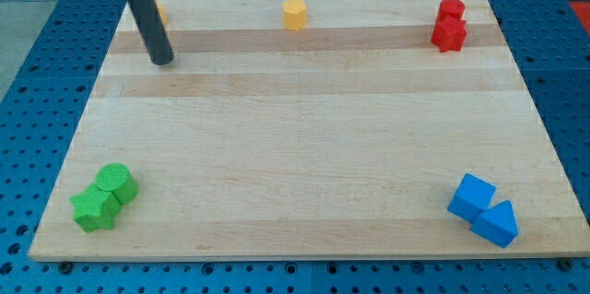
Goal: Push the green circle towards the top center
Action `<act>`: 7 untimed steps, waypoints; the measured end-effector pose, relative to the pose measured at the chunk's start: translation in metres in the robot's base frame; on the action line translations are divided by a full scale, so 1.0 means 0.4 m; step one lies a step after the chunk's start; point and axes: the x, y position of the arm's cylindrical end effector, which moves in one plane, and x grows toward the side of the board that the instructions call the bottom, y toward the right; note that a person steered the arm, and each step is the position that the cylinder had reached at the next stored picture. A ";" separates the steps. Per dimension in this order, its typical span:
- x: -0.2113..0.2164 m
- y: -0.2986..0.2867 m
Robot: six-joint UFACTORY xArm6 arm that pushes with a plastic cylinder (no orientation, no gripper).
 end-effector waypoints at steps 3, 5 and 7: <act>0.085 -0.171; 0.353 -0.193; 0.463 -0.197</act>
